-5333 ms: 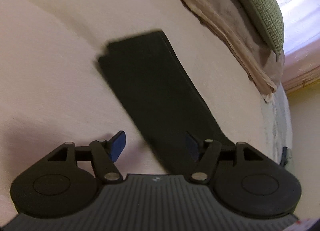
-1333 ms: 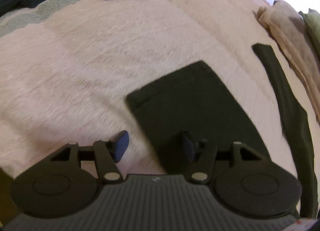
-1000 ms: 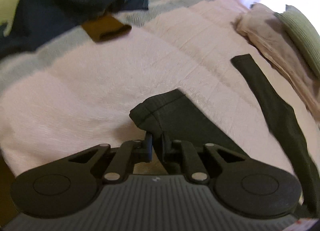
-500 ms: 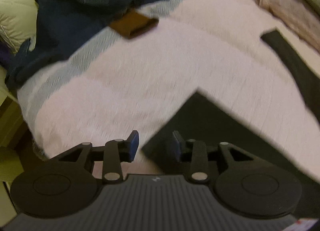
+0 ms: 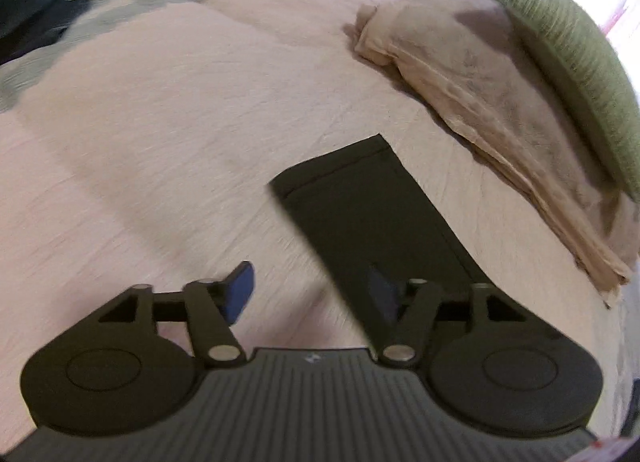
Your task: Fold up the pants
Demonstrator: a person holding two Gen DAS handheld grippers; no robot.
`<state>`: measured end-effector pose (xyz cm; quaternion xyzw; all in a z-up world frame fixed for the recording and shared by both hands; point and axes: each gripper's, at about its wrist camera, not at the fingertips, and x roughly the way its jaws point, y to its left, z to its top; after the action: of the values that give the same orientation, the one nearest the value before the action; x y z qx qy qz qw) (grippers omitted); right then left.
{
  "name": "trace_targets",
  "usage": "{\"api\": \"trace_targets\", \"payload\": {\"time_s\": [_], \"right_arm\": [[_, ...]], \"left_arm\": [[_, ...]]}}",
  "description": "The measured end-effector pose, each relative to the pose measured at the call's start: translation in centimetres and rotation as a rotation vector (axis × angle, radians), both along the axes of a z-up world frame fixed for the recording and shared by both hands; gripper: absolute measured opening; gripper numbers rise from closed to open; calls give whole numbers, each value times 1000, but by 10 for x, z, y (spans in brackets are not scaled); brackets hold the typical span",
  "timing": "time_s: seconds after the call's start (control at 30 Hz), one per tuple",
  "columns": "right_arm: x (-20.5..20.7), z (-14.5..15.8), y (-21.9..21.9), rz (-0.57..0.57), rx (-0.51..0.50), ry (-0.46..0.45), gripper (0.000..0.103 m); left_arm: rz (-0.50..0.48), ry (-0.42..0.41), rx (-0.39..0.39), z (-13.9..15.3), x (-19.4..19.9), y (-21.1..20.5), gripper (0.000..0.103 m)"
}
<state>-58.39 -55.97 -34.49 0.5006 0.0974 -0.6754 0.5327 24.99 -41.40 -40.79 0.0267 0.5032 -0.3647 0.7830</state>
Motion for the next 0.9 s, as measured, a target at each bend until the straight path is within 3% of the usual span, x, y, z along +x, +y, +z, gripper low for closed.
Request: {"api": "trace_targets", "payload": {"time_s": [0.1,0.13,0.17,0.23,0.4,0.43,0.5,0.53,0.6,0.77,0.9], "right_arm": [[7,-9,-12,28,18,0,47],[9,-12,-14,37,26,-1,47],[11,-15,-16,46,30,-1,47],[13,-20,-18,58,40,2,47],[10,-23,-28,94,36,4,47],[8,-22,-30,108,21,1,47],[4,-24,-36,121,3,-13,47],[1,-26,-38,125,3,-23,47],[-5,-31,-43,135,10,-63,47],[-23,-45,-47,170,-18,-155,47],[-37,-60,-50,167,-70,-264,47]], "left_arm": [[9,-17,31,-15,10,-30,69],[14,-19,41,-19,13,-38,62],[9,-27,39,-22,14,-43,35],[-19,-95,41,-17,14,-53,8],[-177,-307,-158,23,8,-53,10],[-206,-342,-124,16,9,-57,13],[-225,-347,97,-20,14,-71,19],[-232,-353,166,-35,13,-73,24],[-214,-432,154,-35,2,-66,31],[-118,-374,139,-16,7,-42,33],[-8,-262,100,8,13,1,33]]}}
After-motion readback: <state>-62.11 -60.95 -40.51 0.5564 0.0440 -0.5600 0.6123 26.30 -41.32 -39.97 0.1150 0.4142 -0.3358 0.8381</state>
